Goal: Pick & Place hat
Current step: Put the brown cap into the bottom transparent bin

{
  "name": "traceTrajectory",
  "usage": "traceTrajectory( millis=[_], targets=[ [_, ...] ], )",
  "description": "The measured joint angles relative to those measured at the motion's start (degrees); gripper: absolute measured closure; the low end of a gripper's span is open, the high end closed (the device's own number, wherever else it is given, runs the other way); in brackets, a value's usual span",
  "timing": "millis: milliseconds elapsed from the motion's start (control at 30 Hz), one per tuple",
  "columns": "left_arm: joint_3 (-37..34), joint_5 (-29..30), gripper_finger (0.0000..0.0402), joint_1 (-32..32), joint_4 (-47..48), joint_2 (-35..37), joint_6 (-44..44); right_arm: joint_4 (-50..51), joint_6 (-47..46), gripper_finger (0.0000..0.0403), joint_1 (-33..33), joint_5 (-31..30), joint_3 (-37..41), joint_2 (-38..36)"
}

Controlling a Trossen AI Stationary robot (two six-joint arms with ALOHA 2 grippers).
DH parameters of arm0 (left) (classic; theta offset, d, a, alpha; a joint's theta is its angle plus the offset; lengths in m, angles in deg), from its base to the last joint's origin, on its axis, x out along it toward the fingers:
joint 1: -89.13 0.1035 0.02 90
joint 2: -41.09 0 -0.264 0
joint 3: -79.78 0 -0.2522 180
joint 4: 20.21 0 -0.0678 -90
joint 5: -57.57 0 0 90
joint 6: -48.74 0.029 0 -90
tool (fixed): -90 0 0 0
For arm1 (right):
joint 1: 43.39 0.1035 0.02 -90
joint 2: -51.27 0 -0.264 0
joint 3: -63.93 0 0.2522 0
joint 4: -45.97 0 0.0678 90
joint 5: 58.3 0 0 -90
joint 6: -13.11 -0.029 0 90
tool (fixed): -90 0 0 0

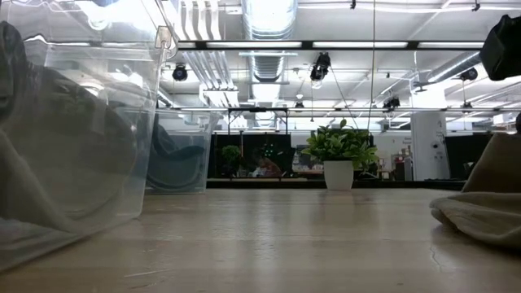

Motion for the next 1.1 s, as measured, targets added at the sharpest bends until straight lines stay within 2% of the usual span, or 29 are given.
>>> traceTrajectory(
  millis=[433,667,1100],
  targets=[
    [0.0,3.5,0.0282,0.0,-0.7,0.0,-0.4,3.2,6.0,0.039,0.0,-8.2,-4.5,0.0],
    [0.3,3.5,0.0282,0.0,-2.9,0.0,-0.5,12.4,11.0,0.0391,0.0,-13.7,-11.8,0.0],
    [4.0,3.3,0.0282,-0.1,-5.8,1.2,-0.4,15.7,26.2,0.0391,-0.1,-23.6,-25.8,0.0]
  ],
)
